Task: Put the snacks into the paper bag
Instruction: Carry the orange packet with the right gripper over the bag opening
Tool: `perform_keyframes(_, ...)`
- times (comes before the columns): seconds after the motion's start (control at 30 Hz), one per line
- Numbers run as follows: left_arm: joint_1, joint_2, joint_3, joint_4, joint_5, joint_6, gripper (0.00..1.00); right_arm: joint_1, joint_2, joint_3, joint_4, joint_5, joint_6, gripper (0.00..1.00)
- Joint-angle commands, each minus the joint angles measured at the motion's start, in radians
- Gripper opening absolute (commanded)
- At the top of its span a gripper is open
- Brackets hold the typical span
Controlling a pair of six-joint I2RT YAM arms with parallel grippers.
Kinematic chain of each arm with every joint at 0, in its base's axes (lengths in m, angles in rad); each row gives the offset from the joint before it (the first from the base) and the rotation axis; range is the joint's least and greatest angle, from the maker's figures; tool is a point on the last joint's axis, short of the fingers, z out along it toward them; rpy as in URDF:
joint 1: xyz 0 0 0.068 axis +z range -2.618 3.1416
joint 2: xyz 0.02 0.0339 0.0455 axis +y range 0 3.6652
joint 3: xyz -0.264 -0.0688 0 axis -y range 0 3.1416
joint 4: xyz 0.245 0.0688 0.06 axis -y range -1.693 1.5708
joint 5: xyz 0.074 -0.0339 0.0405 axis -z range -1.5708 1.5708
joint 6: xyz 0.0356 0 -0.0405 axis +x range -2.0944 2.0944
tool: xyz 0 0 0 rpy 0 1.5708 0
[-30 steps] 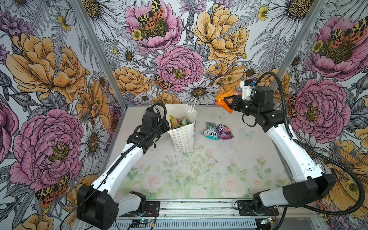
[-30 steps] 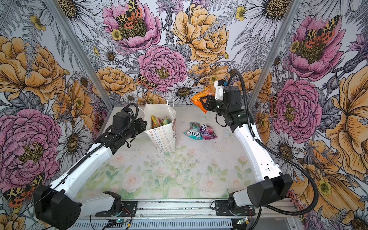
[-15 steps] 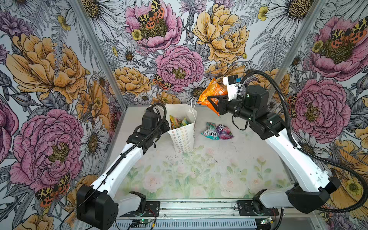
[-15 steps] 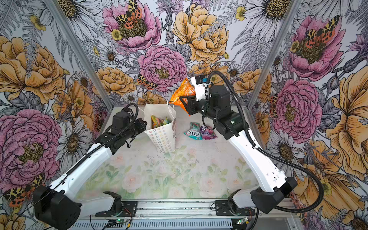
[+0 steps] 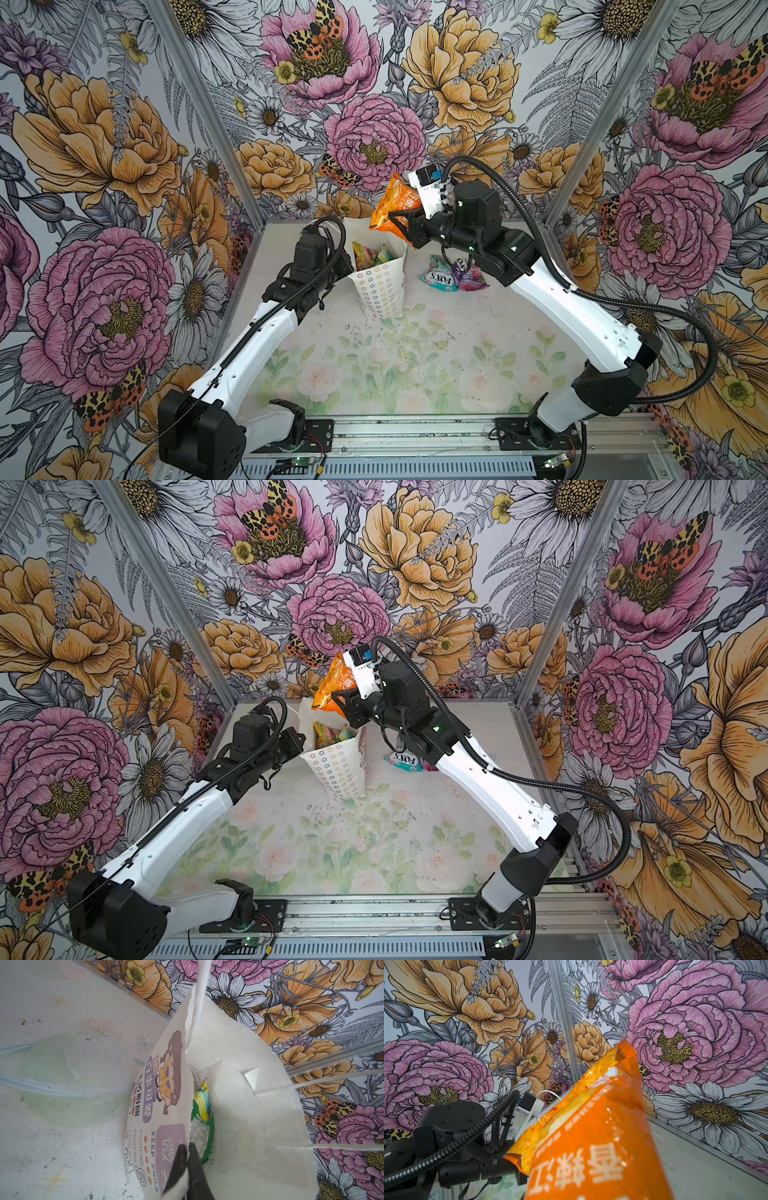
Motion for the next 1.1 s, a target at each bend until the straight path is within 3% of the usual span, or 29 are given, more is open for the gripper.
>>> perform_keyframes(0.0, 0.010, -0.027, -0.003, 0.013, 0.008, -0.001, 0.00, 0.020, 0.048, 0.049, 0.021, 0.062, -0.031, 0.08)
perform_keyframes(0.47, 0.008, -0.021, -0.001, 0.012, 0.006, -0.005, 0.00, 0.037, 0.203, 0.128, 0.006, 0.207, -0.108, 0.08)
perform_keyframes(1.07, 0.010, -0.020, -0.001, 0.011, 0.003, -0.002, 0.00, 0.069, 0.347, 0.183, -0.040, 0.265, -0.172, 0.08)
